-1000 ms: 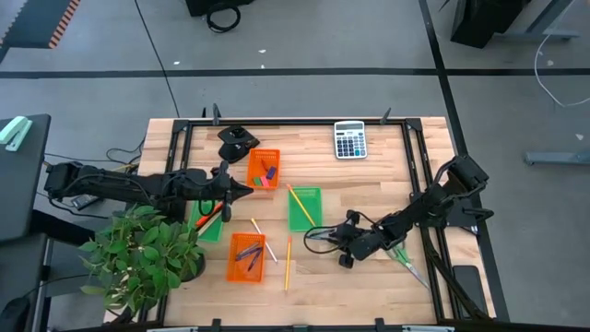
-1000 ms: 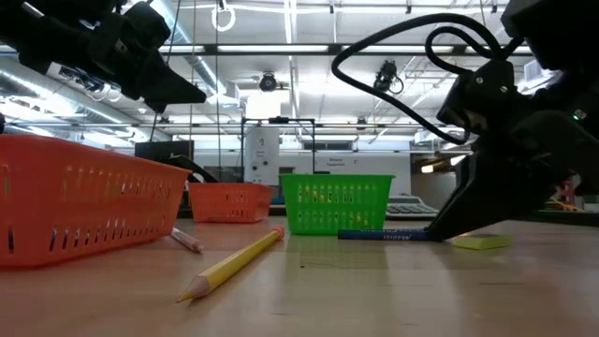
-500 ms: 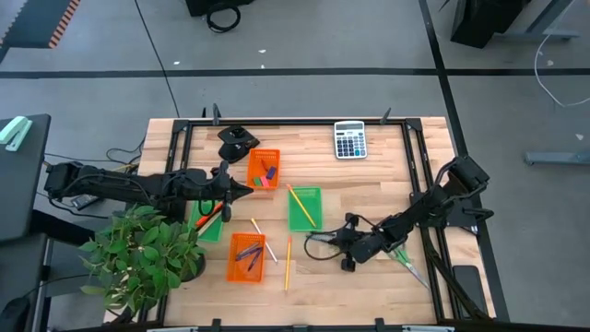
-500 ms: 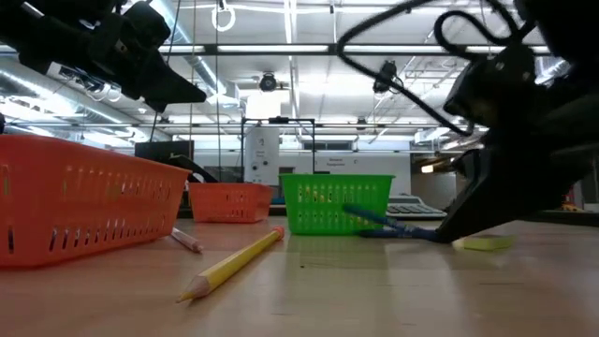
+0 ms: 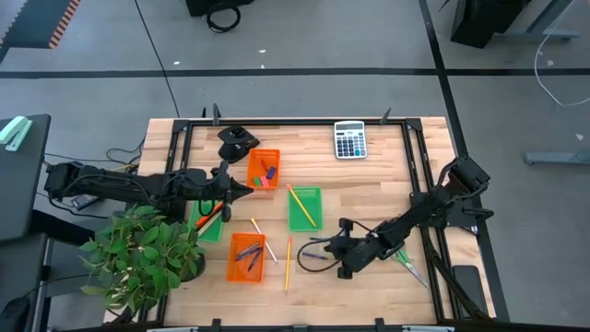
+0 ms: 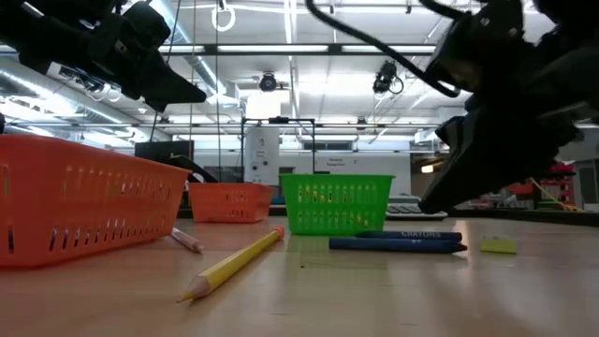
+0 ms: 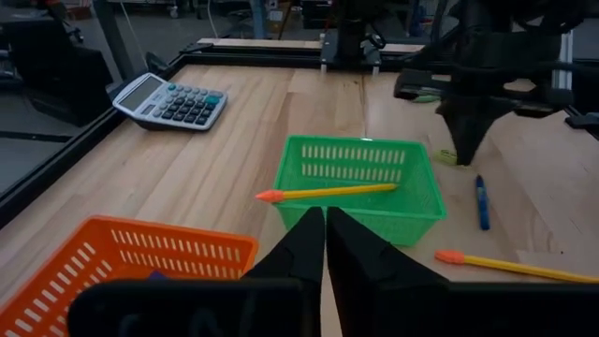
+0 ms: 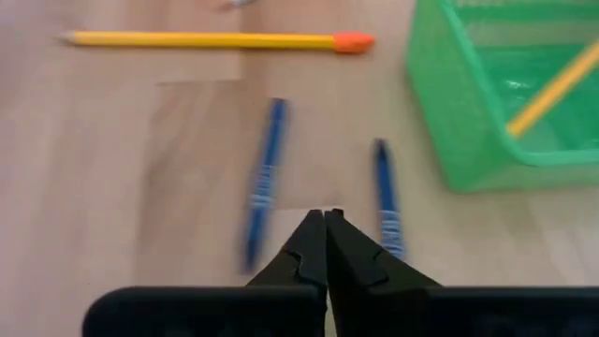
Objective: Sort crayons/erasers/pens/pencils in bins
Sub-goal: Put the blue crayon into the bottom orange basket
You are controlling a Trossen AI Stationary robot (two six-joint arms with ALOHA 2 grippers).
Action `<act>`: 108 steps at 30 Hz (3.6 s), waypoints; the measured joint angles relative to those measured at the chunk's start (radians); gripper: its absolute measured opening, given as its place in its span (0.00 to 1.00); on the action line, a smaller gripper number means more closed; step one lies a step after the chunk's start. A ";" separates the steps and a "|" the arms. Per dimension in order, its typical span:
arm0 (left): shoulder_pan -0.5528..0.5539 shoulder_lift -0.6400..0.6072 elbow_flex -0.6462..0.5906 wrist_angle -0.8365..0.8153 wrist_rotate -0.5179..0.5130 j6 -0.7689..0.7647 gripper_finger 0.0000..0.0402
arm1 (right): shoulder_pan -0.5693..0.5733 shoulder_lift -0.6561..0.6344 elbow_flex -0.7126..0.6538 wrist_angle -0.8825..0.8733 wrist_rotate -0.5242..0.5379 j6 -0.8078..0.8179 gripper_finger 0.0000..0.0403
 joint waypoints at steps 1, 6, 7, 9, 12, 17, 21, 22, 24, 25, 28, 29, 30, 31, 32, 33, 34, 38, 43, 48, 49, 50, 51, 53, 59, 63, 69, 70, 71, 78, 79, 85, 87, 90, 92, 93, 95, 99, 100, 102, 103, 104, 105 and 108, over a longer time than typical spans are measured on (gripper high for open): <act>0.000 0.000 0.000 0.000 0.000 0.000 0.07 | -0.006 0.000 0.007 -0.025 0.006 0.001 0.03; 0.000 0.000 0.000 0.000 0.000 0.000 0.05 | -0.044 0.000 -0.009 -0.015 0.032 0.006 0.16; 0.000 0.000 0.000 0.000 0.000 0.000 0.04 | -0.051 0.000 -0.017 0.009 0.032 -0.002 0.19; 0.000 0.000 0.000 0.000 0.000 -0.001 0.04 | -0.064 0.008 -0.029 0.067 0.023 -0.013 0.25; 0.000 0.000 0.000 -0.001 0.000 -0.001 0.03 | -0.078 0.039 -0.040 0.118 -0.020 -0.017 0.31; 0.000 0.000 0.000 -0.001 0.000 -0.001 0.05 | -0.077 0.128 -0.037 0.165 -0.011 0.003 0.32; 0.000 0.000 0.000 -0.001 0.000 -0.003 0.06 | -0.076 0.165 -0.034 0.196 0.012 0.011 0.25; 0.000 0.000 0.000 -0.001 0.000 -0.003 0.06 | -0.074 0.165 -0.034 0.199 0.011 0.003 0.21; 0.000 0.000 0.000 -0.001 0.000 -0.003 0.05 | -0.073 0.159 -0.034 0.199 0.001 -0.019 0.13; 0.000 0.000 0.000 -0.001 0.000 -0.003 0.05 | -0.073 0.153 -0.035 0.194 -0.003 -0.027 0.09; 0.000 0.000 0.000 -0.002 0.000 -0.003 0.03 | -0.074 0.146 -0.037 0.188 -0.012 -0.031 0.05; 0.000 0.000 0.000 -0.002 0.000 -0.003 0.03 | -0.074 0.146 -0.037 0.188 -0.012 -0.030 0.05; 0.000 0.000 0.000 -0.002 0.000 -0.003 0.03 | -0.074 0.146 -0.037 0.188 -0.012 -0.028 0.05; 0.000 0.000 0.000 -0.002 0.000 -0.003 0.03 | -0.073 0.146 -0.037 0.190 -0.012 -0.024 0.05; 0.000 0.000 0.000 -0.002 0.000 -0.003 0.04 | -0.071 0.144 -0.038 0.195 -0.012 -0.023 0.05; 0.000 0.000 0.000 -0.002 0.000 -0.002 0.05 | -0.068 0.138 -0.035 0.197 -0.009 -0.024 0.05; 0.000 0.000 0.000 -0.002 0.000 0.001 0.05 | -0.064 0.134 -0.025 0.193 -0.007 -0.032 0.05; 0.000 0.000 0.000 -0.002 0.000 0.039 0.07 | -0.049 0.094 0.038 0.139 -0.027 -0.103 0.05; -0.009 0.000 0.000 -0.002 0.003 0.068 0.05 | -0.035 0.034 0.151 0.052 -0.010 -0.184 0.05; -0.022 0.000 0.000 0.010 0.003 0.094 0.04 | -0.033 0.026 0.270 0.014 -0.001 -0.263 0.05; -0.025 0.000 0.000 0.014 0.003 0.101 0.04 | -0.039 0.026 0.288 0.014 -0.002 -0.281 0.05; -0.026 -0.001 0.000 0.014 0.003 0.109 0.04 | -0.046 0.026 0.305 0.017 -0.004 -0.302 0.05; -0.026 -0.003 0.000 0.014 0.003 0.116 0.05 | -0.057 0.026 0.321 0.026 -0.010 -0.326 0.05; -0.026 -0.003 0.000 0.014 0.002 0.121 0.06 | -0.081 0.026 0.349 0.067 -0.027 -0.380 0.05; -0.026 -0.019 0.001 0.003 0.000 0.121 0.06 | -0.164 0.149 0.477 0.108 -0.184 -0.490 0.05; -0.022 -0.042 0.002 -0.011 -0.001 0.121 0.05 | -0.207 0.282 0.609 0.111 -0.299 -0.526 0.07; -0.019 -0.073 0.002 -0.038 -0.004 0.119 0.05 | -0.235 0.430 0.808 0.023 -0.395 -0.592 0.09; -0.019 -0.078 0.002 -0.052 -0.005 0.116 0.05 | -0.238 0.446 0.834 0.014 -0.400 -0.593 0.09; -0.018 -0.080 0.001 -0.055 -0.005 0.115 0.06 | -0.242 0.455 0.850 -0.003 -0.406 -0.592 0.09; -0.017 -0.084 0.001 -0.061 -0.005 0.113 0.06 | -0.260 0.507 0.870 0.002 -0.455 -0.583 0.10; -0.018 -0.084 0.001 -0.061 -0.005 0.113 0.06 | -0.262 0.511 0.870 0.010 -0.462 -0.583 0.10; -0.018 -0.084 0.001 -0.061 -0.005 0.112 0.04 | -0.270 0.516 0.871 0.078 -0.515 -0.646 0.10; -0.017 -0.084 0.001 -0.061 -0.005 0.112 0.04 | -0.271 0.516 0.871 0.084 -0.532 -0.682 0.11; -0.018 -0.084 0.001 -0.062 -0.005 0.111 0.06 | -0.273 0.516 0.871 0.068 -0.579 -0.729 0.14; -0.017 -0.084 0.001 -0.062 -0.005 0.111 0.07 | -0.273 0.516 0.871 0.044 -0.585 -0.764 0.19; -0.018 -0.084 0.001 -0.062 -0.005 0.111 0.07 | -0.272 0.516 0.871 0.043 -0.585 -0.778 0.21; -0.018 -0.084 0.001 -0.062 -0.005 0.111 0.08 | -0.268 0.516 0.871 0.061 -0.567 -0.808 0.27; -0.018 -0.084 0.001 -0.062 -0.005 0.104 0.07 | -0.265 0.515 0.871 0.084 -0.529 -0.834 0.37; -0.018 -0.084 0.001 -0.063 -0.005 0.098 0.07 | -0.266 0.515 0.871 0.080 -0.523 -0.822 0.39; -0.018 -0.084 0.001 -0.063 -0.005 0.098 0.06 | -0.267 0.510 0.871 0.054 -0.518 -0.778 0.42; -0.018 -0.084 0.001 -0.066 -0.005 0.098 0.06 | -0.267 0.506 0.871 0.025 -0.516 -0.741 0.42; -0.018 -0.084 0.001 -0.069 -0.005 0.098 0.06 | -0.267 0.501 0.871 0.005 -0.514 -0.687 0.43; -0.018 -0.084 0.000 -0.070 -0.005 0.098 0.06 | -0.266 0.488 0.871 -0.044 -0.514 -0.625 0.43; -0.018 -0.084 0.000 -0.071 -0.005 0.098 0.07 | -0.245 0.444 0.870 -0.195 -0.520 -0.457 0.42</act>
